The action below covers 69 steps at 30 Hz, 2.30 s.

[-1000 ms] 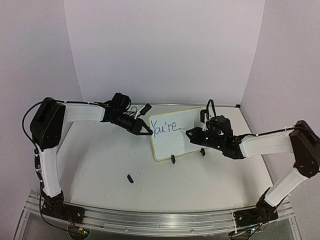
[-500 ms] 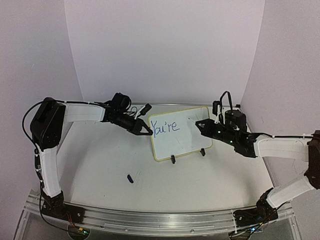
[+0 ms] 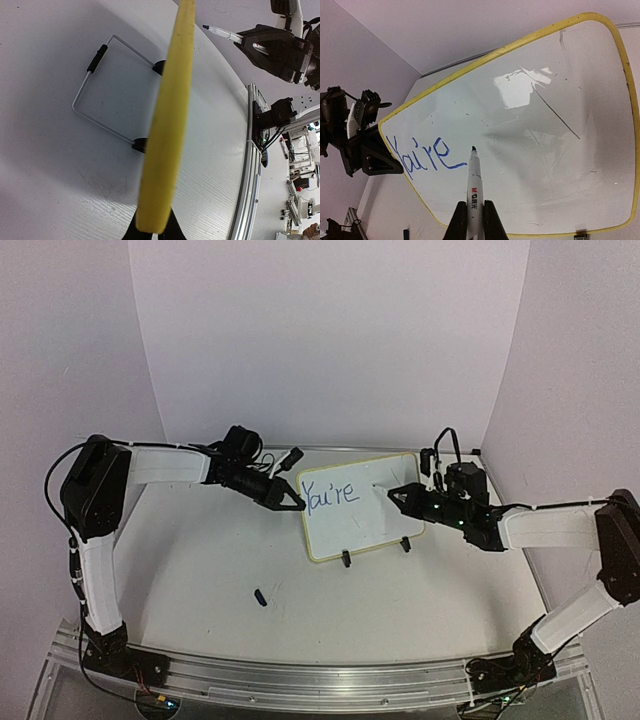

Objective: Write a sentence on the whiteboard

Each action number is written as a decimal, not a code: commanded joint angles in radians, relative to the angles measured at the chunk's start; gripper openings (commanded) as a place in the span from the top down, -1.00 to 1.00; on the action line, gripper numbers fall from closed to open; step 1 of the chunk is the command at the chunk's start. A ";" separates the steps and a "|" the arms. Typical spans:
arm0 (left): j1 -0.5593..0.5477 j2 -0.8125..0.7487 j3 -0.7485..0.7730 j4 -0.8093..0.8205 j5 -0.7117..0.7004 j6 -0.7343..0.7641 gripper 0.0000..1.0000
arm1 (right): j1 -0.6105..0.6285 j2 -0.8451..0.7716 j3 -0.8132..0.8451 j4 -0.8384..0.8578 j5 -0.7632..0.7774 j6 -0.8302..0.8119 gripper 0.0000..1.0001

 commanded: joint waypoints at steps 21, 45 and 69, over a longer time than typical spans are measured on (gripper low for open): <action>-0.020 0.023 0.026 -0.044 -0.021 0.027 1.00 | -0.030 0.098 0.090 0.090 -0.045 -0.001 1.00; -0.020 0.025 0.027 -0.044 -0.020 0.025 1.00 | -0.031 0.090 -0.013 0.088 -0.080 0.015 1.00; -0.020 0.025 0.027 -0.044 -0.018 0.025 1.00 | -0.031 0.091 0.099 0.075 0.001 -0.009 1.00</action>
